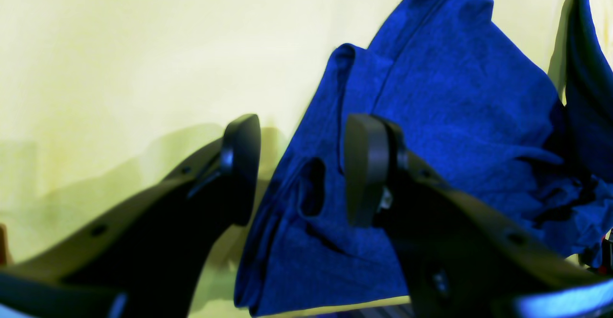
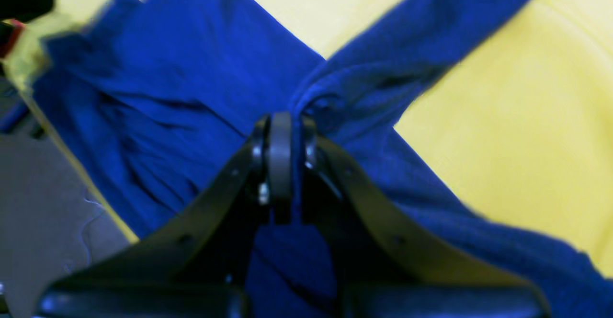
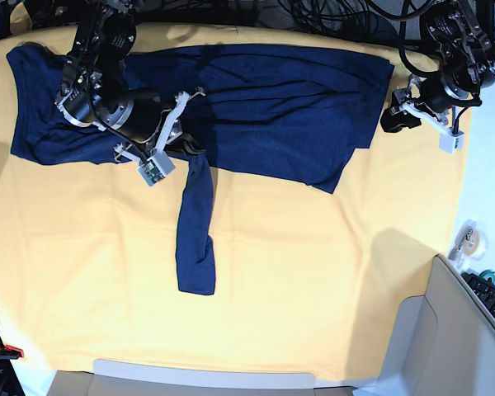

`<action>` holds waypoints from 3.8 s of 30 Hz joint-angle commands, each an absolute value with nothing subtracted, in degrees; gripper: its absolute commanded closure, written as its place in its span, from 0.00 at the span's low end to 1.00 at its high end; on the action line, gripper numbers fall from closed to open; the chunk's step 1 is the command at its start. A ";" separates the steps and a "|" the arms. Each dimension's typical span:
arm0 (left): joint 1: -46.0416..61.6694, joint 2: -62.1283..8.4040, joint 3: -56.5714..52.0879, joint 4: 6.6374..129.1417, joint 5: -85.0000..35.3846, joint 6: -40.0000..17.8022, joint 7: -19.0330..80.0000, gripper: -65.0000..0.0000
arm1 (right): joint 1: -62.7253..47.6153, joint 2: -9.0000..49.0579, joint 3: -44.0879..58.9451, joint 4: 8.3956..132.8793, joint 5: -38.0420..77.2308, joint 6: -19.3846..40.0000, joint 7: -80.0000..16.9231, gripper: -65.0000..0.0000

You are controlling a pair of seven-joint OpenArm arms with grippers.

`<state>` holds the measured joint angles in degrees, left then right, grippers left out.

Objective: Fold the T-shirt properly
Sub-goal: 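Lift the sleeve with the right gripper and lay it across the shirt body, then open the right gripper, move it to the sleeve cuff and grasp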

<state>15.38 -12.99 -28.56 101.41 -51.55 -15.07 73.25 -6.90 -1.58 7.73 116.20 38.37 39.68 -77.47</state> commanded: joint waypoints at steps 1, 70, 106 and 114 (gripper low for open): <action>14.90 -13.76 -28.70 102.37 -52.26 -15.43 72.66 0.57 | -6.02 -1.45 7.69 117.32 40.84 40.00 -74.95 1.00; 15.25 -13.58 -28.62 102.37 -52.18 -15.52 72.66 0.57 | 9.98 -9.00 33.19 90.24 39.52 40.00 -63.60 0.35; 14.81 -13.58 -26.33 102.37 -52.18 -15.16 73.19 0.57 | 13.58 -9.00 18.59 83.56 45.67 -1.27 -33.98 0.35; 14.81 -13.76 -26.42 102.37 -52.18 -15.16 73.19 0.57 | 14.11 -9.00 12.09 73.54 45.67 -8.57 -27.91 0.35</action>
<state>15.18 -12.99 -26.13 101.41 -51.37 -15.03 73.47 12.80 -8.67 12.43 72.88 45.19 -8.97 -27.99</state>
